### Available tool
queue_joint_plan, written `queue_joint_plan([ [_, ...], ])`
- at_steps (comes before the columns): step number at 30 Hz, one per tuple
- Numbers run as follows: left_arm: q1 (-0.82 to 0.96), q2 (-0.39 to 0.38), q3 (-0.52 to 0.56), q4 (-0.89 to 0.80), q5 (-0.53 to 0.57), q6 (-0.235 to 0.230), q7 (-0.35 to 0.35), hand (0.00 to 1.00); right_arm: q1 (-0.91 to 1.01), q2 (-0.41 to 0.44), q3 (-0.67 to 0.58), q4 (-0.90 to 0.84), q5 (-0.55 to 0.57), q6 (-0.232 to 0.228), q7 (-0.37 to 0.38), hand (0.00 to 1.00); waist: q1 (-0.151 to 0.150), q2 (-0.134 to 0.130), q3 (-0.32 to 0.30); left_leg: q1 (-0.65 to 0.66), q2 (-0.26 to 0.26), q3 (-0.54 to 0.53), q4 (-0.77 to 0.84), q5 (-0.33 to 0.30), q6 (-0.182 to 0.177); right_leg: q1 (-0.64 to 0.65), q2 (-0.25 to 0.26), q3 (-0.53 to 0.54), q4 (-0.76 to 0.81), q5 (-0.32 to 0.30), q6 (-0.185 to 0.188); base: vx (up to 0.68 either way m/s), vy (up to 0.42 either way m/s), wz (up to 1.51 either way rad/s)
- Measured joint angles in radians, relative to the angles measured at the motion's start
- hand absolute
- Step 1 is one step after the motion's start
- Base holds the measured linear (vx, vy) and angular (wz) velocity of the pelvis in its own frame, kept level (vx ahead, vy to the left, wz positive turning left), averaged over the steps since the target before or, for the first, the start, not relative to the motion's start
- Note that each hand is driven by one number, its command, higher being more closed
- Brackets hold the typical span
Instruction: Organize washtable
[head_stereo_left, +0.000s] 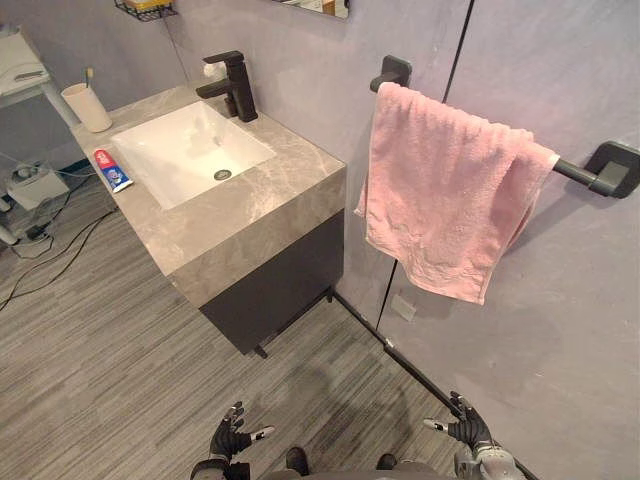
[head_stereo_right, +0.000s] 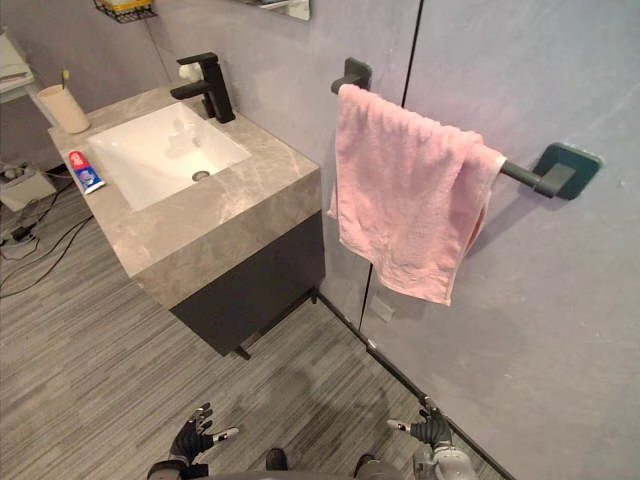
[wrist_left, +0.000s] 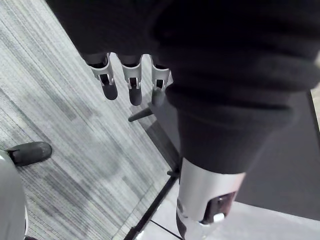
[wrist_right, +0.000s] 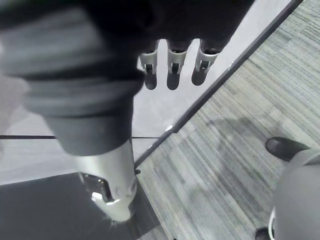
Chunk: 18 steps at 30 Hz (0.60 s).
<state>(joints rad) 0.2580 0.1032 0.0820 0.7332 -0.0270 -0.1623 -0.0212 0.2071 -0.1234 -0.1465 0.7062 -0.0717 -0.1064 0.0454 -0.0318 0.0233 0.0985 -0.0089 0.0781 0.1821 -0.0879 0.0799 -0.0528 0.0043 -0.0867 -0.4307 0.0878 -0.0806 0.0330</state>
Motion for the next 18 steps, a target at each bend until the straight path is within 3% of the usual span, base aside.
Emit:
queue_joint_plan([
  [2, -0.013, 0.0, 0.0, -0.036, -0.004, -0.001, 0.002, 0.0, -0.025, -0.005, 0.0, 0.018, 0.0, 0.0, -0.002, 0.0, 0.005, 0.004, 0.011, -0.108, -0.011, -0.067, 0.086, 0.014, 0.01, -0.029, -0.026, -0.096, 0.039, 0.008, -0.012, 0.01, 0.004, 1.16],
  [4, -0.013, 0.002, -0.001, -0.067, -0.013, -0.002, 0.003, 0.0, -0.032, -0.003, 0.0, 0.027, 0.0, 0.002, -0.002, 0.0, 0.02, -0.022, 0.032, -0.144, -0.024, -0.069, 0.114, 0.064, -0.005, -0.028, -0.06, -0.149, 0.053, 0.01, -0.02, -0.03, 0.026, 1.1],
  [5, -0.017, 0.0, -0.001, -0.074, -0.022, -0.001, 0.004, 0.0, -0.041, -0.003, -0.002, 0.024, 0.0, 0.0, -0.003, 0.0, 0.029, -0.041, 0.044, -0.171, -0.013, -0.002, 0.179, 0.024, 0.008, -0.014, -0.083, -0.199, 0.047, 0.011, -0.024, -0.02, 0.06, 1.27],
  [6, -0.007, -0.002, -0.002, -0.072, -0.023, 0.003, 0.002, 0.0, -0.05, -0.017, -0.004, 0.017, 0.0, 0.0, -0.005, 0.0, 0.029, -0.05, 0.051, -0.173, 0.043, 0.12, 0.282, -0.054, 0.04, 0.009, -0.11, -0.252, 0.052, 0.011, -0.024, -0.01, 0.092, 1.07],
  [8, -0.004, -0.002, 0.0, -0.072, -0.024, 0.003, 0.004, 0.0, -0.051, -0.025, -0.013, 0.012, 0.0, -0.002, -0.01, 0.0, 0.019, -0.058, 0.054, -0.166, 0.098, 0.201, 0.332, -0.089, 0.04, 0.023, -0.139, -0.293, 0.067, 0.012, -0.022, 0.0, 0.201, 0.97],
  [9, -0.021, -0.001, -0.001, -0.072, -0.04, 0.002, 0.007, 0.0, -0.051, -0.036, -0.033, 0.013, 0.001, -0.004, -0.023, 0.0, 0.004, -0.048, 0.049, -0.156, 0.184, 0.276, 0.353, -0.091, 0.035, 0.027, -0.188, -0.345, 0.09, 0.023, 0.002, -0.01, 0.325, 1.06],
  [10, -0.023, -0.001, 0.0, -0.071, -0.045, 0.0, 0.01, 0.0, -0.05, -0.043, -0.038, 0.015, 0.001, -0.004, -0.024, 0.0, -0.002, -0.04, 0.045, -0.154, 0.208, 0.288, 0.347, -0.089, 0.032, 0.028, -0.198, -0.36, 0.092, 0.033, 0.019, -0.01, 0.351, 1.05],
  [11, -0.031, -0.002, -0.001, -0.071, -0.049, -0.001, 0.014, 0.0, -0.05, -0.053, -0.041, 0.016, 0.001, -0.004, -0.024, 0.0, -0.007, -0.026, 0.043, -0.152, 0.229, 0.289, 0.334, -0.084, 0.025, 0.028, -0.204, -0.371, 0.09, 0.044, 0.037, 0.04, 0.434, 0.74],
  [12, -0.053, -0.012, 0.0, -0.068, -0.056, -0.003, 0.026, 0.0, -0.05, -0.079, -0.048, 0.021, 0.001, -0.003, -0.025, 0.0, -0.009, 0.023, 0.039, -0.121, 0.248, 0.249, 0.244, -0.032, -0.082, 0.029, -0.209, -0.394, 0.09, 0.069, 0.083, 0.05, 0.458, 0.71],
  [13, -0.07, 0.0, 0.0, -0.06, -0.06, -0.003, 0.027, 0.0, -0.063, -0.069, -0.056, 0.039, 0.002, -0.001, -0.026, 0.0, -0.008, 0.011, 0.048, -0.119, 0.216, 0.238, 0.231, -0.037, -0.078, 0.034, -0.238, -0.394, 0.086, 0.082, 0.095, 0.03, 0.554, 0.83],
  [14, -0.087, 0.032, -0.001, -0.061, -0.061, -0.006, 0.027, 0.0, -0.069, -0.033, -0.05, 0.045, 0.001, 0.001, -0.02, 0.0, -0.005, -0.026, 0.063, -0.148, 0.169, 0.225, 0.27, -0.054, -0.045, 0.041, -0.277, -0.387, 0.074, 0.108, 0.077, 0.0, 0.362, 0.59],
  [15, -0.087, 0.043, 0.0, -0.059, -0.061, -0.01, 0.025, 0.0, -0.068, -0.017, -0.041, 0.046, 0.001, -0.001, -0.02, 0.0, -0.004, -0.037, 0.063, -0.177, 0.162, 0.212, 0.321, -0.089, -0.033, 0.043, -0.288, -0.385, 0.068, 0.115, 0.071, -0.03, 0.403, 0.57],
  [16, -0.083, 0.054, 0.001, -0.059, -0.061, -0.01, 0.023, 0.0, -0.07, 0.007, -0.031, 0.048, 0.001, -0.001, -0.02, 0.0, 0.012, -0.048, 0.068, -0.237, 0.168, 0.193, 0.458, -0.169, -0.013, 0.05, -0.307, -0.376, 0.065, 0.135, 0.103, -0.03, 0.413, 0.2],
  [17, -0.076, 0.058, 0.01, -0.055, -0.061, -0.01, 0.024, 0.0, -0.075, 0.009, -0.023, 0.055, 0.001, -0.001, -0.02, 0.0, 0.039, -0.034, 0.076, -0.277, 0.179, 0.177, 0.579, -0.249, 0.002, 0.066, -0.314, -0.358, 0.066, 0.148, 0.125, -0.03, 0.41, 0.09],
  [18, -0.074, 0.057, 0.01, -0.055, -0.061, -0.009, 0.023, 0.0, -0.076, 0.007, -0.018, 0.057, 0.001, 0.0, -0.02, 0.0, 0.048, -0.026, 0.081, -0.293, 0.182, 0.173, 0.624, -0.281, 0.011, 0.074, -0.32, -0.355, 0.067, 0.152, 0.131, -0.03, 0.446, 0.08],
])
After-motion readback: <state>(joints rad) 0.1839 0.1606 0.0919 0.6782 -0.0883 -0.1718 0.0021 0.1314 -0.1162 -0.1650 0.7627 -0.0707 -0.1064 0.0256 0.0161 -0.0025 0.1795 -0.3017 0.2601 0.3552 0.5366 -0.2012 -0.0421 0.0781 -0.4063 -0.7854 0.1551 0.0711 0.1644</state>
